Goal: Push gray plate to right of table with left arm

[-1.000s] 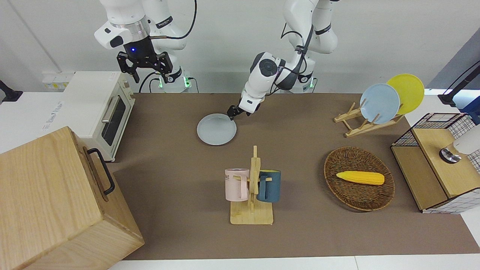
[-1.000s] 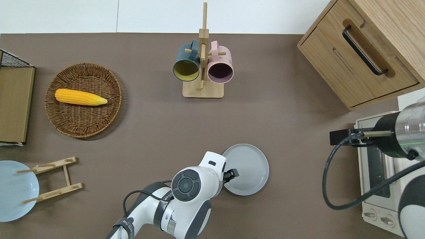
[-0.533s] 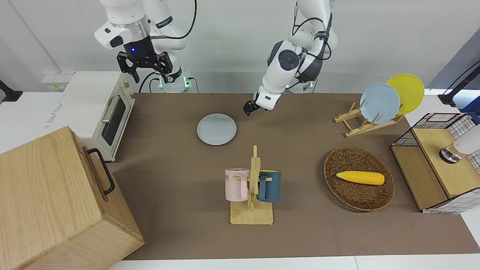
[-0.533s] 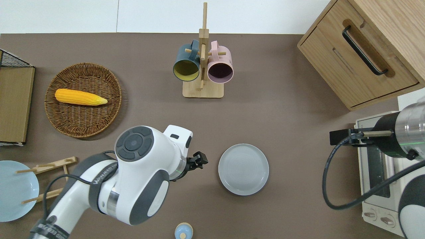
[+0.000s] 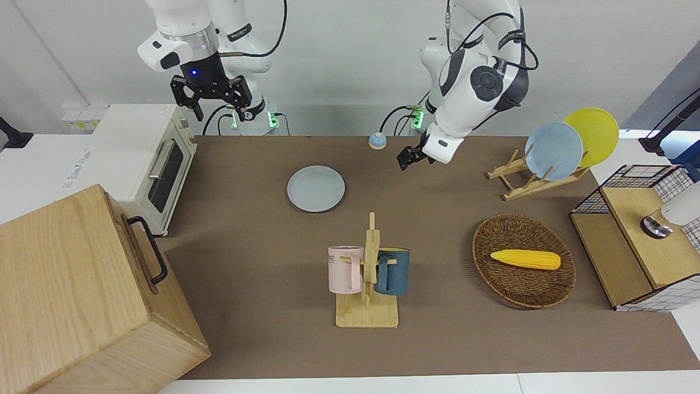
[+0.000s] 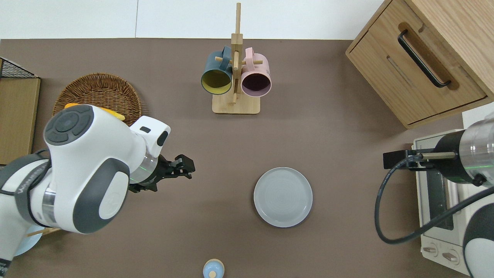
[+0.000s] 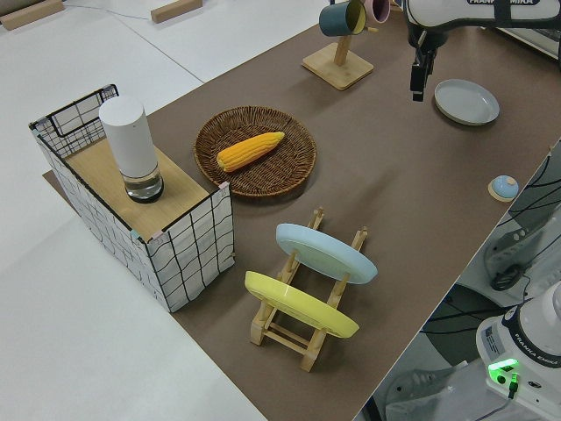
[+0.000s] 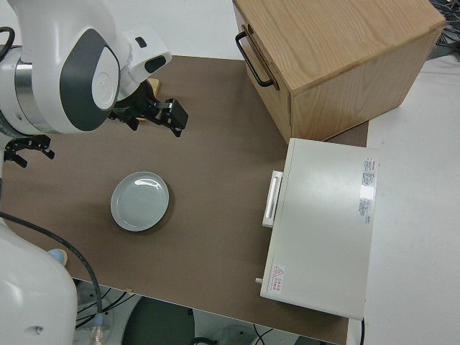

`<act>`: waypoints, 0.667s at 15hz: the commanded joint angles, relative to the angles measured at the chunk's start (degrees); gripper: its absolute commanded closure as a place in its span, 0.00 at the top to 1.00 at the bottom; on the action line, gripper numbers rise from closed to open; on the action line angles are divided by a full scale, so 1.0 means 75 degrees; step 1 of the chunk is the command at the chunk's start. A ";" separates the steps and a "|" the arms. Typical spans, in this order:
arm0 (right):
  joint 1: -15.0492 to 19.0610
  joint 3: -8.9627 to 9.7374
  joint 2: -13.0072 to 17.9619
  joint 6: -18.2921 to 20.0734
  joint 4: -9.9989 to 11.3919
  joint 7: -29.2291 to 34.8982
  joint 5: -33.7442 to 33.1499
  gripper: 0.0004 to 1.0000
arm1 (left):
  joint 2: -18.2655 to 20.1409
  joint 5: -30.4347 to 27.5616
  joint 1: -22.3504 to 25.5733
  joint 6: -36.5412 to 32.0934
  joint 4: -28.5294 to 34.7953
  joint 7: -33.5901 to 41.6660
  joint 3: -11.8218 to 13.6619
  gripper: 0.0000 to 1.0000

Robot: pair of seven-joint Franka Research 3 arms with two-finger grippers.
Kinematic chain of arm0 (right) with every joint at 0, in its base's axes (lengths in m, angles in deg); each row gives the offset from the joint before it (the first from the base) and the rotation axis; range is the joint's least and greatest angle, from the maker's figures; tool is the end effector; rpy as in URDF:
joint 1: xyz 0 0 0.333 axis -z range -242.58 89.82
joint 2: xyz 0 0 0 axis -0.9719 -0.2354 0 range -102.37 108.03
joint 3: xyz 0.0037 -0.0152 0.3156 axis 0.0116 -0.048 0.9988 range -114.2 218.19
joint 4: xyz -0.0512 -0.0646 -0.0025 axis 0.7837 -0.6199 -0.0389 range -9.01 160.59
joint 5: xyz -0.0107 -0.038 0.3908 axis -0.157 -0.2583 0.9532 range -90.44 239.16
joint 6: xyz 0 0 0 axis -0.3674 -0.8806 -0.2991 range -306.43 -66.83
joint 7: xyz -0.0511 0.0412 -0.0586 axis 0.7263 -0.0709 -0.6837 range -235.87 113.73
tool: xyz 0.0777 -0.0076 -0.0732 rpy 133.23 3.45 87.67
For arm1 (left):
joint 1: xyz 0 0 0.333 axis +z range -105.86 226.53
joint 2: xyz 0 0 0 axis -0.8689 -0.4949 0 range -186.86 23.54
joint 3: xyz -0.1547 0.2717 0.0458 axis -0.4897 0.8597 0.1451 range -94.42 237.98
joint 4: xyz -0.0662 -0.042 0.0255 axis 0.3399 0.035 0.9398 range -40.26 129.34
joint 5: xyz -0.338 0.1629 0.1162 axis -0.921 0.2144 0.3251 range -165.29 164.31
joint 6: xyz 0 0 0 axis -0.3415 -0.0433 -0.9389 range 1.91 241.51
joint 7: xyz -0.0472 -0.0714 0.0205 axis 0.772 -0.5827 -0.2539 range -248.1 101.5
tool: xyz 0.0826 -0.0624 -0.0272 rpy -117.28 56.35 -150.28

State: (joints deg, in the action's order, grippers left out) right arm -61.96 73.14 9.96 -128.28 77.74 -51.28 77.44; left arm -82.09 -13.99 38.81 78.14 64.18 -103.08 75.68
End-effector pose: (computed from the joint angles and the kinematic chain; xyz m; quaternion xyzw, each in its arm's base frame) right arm 0.5061 0.0789 0.6526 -0.9996 0.0266 0.0019 0.0042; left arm 0.5094 -0.1832 0.4653 0.9801 0.1380 -0.1255 0.0677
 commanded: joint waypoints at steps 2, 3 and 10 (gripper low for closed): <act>0.0187 0.0111 0.0209 -0.0002 0.0208 0.0090 0.0164 1.00 | -0.0071 0.0734 0.0770 -0.0492 -0.0345 0.1389 -0.0016 0.99; 0.0187 0.0111 0.0209 -0.0002 0.0208 0.0090 0.0164 1.00 | -0.0071 0.0804 0.0865 -0.0550 -0.0439 0.1660 -0.0016 0.99; 0.0187 0.0111 0.0209 -0.0002 0.0208 0.0078 0.0164 1.00 | -0.0059 0.1789 0.0983 -0.1276 -0.2019 0.1873 -0.0004 0.99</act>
State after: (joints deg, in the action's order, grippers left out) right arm -61.96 73.14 9.96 -128.28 77.74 -51.28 77.44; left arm -82.02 -3.36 45.90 72.70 56.07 -89.76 76.04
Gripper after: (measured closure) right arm 0.004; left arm 0.009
